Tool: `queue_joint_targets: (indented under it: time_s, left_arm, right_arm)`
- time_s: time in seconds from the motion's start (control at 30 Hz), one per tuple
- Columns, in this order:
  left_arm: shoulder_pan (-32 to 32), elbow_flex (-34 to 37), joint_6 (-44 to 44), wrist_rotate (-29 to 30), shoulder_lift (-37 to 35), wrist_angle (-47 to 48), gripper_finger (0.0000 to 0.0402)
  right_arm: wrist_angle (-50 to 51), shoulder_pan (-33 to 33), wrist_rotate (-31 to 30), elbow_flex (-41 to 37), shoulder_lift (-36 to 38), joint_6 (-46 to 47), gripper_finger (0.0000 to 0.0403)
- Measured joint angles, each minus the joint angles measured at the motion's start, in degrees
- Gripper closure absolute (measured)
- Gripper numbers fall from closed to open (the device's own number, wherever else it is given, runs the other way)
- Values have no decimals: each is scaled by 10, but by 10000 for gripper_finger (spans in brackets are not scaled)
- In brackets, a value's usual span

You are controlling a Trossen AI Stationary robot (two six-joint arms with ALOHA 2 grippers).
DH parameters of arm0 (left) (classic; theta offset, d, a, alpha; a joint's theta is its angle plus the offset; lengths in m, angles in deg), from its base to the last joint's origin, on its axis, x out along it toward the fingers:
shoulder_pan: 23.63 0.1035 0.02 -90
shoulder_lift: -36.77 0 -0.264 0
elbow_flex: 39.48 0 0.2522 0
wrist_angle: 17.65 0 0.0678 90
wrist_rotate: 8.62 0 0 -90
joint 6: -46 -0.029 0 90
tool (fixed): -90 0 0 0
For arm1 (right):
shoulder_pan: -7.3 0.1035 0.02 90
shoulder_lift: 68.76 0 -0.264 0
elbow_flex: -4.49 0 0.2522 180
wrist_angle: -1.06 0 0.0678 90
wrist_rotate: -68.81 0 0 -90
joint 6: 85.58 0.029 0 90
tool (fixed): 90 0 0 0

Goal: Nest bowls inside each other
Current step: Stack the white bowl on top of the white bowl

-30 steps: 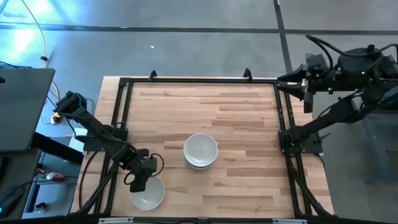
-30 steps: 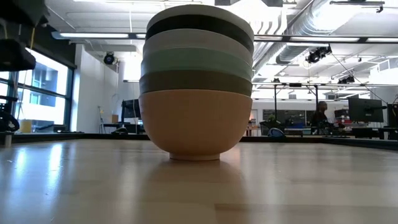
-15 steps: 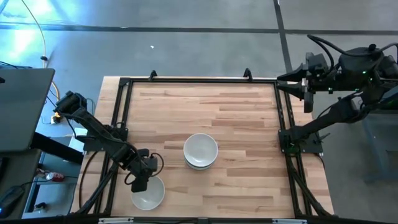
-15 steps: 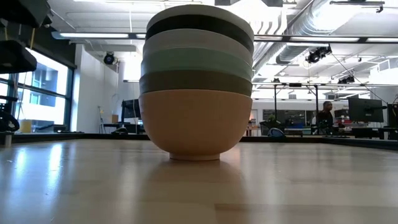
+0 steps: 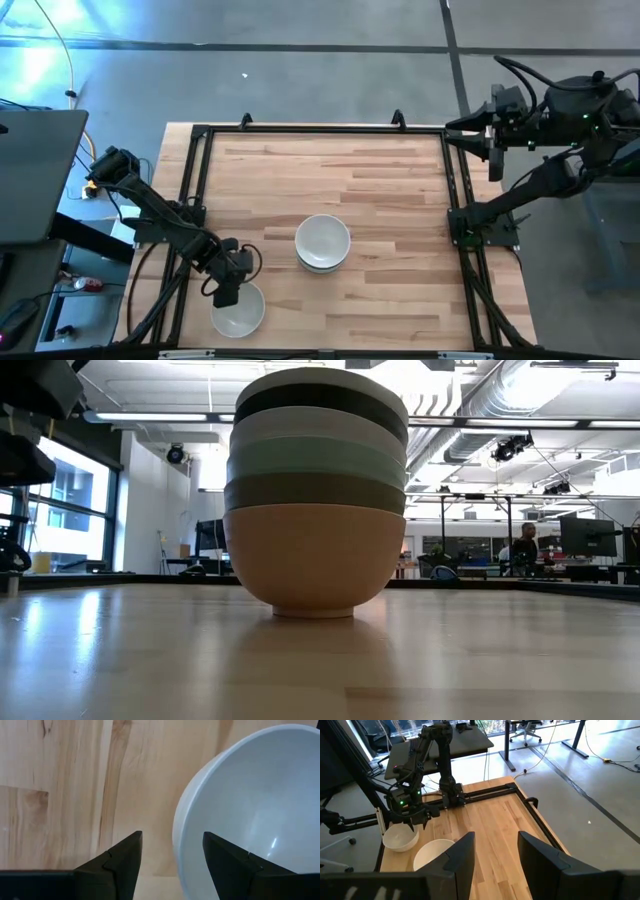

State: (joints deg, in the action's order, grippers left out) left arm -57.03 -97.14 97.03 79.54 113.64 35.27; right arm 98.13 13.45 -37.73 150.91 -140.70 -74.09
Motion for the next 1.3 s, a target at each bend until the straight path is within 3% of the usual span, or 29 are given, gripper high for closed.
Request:
queue_joint_targets:
  time_s: [0.27, 0.5, 0.67, 0.93, 1.3]
  left_arm:
    - [2, 0, -2, -5, 30, -7, 208]
    - [2, 0, -1, -7, 50, -42, 249]
    - [2, 0, -2, -18, 50, -41, 292]
    - [2, 0, -4, -40, 50, -43, 394]
    - [46, -28, -26, -94, 47, -9, 400]
  right_arm:
    - [0, 0, 0, 0, 0, 0, 261]
    - [0, 0, 0, 0, 0, 1, 261]
    - [0, 0, 0, 0, 0, 0, 261]
    - [0, 0, 0, 0, 0, 0, 261]
    - [4, 0, 0, 0, 0, 1, 261]
